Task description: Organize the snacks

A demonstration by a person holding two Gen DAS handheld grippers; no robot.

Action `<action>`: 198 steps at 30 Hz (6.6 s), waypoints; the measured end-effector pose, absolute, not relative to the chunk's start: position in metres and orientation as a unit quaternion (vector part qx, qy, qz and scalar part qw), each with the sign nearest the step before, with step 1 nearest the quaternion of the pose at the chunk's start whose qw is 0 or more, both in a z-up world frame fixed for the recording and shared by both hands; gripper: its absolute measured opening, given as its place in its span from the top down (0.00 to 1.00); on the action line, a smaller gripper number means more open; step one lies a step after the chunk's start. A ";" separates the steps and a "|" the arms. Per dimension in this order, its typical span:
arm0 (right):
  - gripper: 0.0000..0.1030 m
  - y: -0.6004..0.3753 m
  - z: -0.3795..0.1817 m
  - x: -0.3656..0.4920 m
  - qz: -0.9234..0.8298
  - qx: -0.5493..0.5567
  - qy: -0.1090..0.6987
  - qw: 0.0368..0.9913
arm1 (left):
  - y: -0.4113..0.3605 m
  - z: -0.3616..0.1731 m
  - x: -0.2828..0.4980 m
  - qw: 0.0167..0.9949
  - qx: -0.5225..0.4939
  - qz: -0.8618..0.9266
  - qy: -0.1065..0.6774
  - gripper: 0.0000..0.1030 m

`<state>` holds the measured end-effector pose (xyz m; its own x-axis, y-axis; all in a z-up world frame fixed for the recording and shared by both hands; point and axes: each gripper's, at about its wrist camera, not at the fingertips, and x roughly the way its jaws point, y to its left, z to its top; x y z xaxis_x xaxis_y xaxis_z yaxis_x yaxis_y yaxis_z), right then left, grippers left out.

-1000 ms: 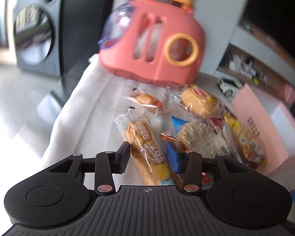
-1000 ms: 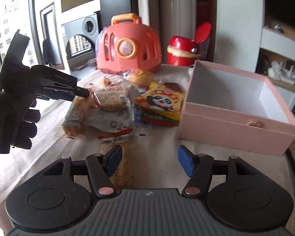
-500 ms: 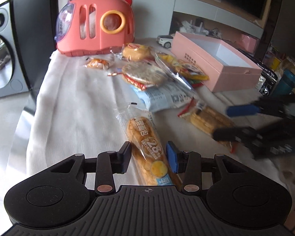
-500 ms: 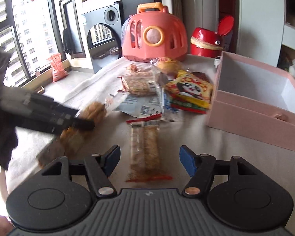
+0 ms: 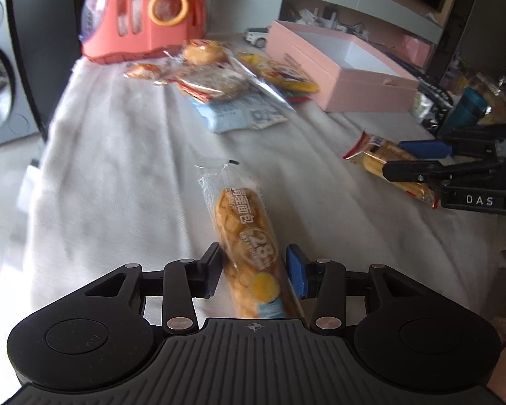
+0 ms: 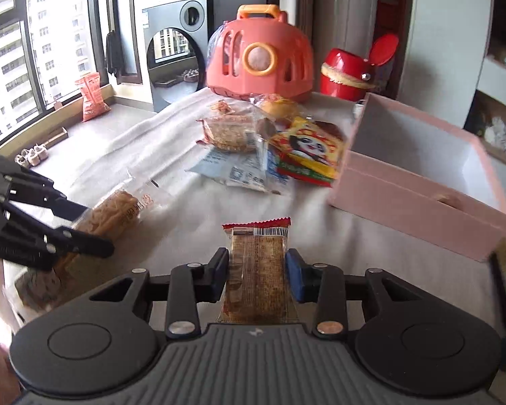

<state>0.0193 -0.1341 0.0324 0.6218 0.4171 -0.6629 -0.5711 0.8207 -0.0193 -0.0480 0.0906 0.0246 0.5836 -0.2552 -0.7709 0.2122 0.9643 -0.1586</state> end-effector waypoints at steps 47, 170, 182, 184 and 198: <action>0.67 -0.206 0.075 0.007 0.227 -0.067 0.301 0.924 | 0.011 0.107 -0.031 0.907 0.038 -0.261 0.329 0.67; 0.28 -0.036 -0.002 0.150 0.327 0.007 0.310 0.893 | 0.206 -0.015 0.066 0.926 -0.272 -0.025 0.261 0.72; 0.19 -0.031 -0.006 0.154 0.323 0.000 0.326 0.888 | 0.213 -0.019 0.072 0.917 -0.298 -0.038 0.261 0.72; 0.19 -0.029 -0.006 0.152 0.319 -0.006 0.324 0.891 | 0.216 -0.019 0.073 0.914 -0.305 -0.047 0.263 0.72; 0.10 -0.028 -0.002 0.149 0.346 -0.033 0.348 0.871 | 0.189 0.028 0.043 0.917 -0.201 -0.005 0.344 0.68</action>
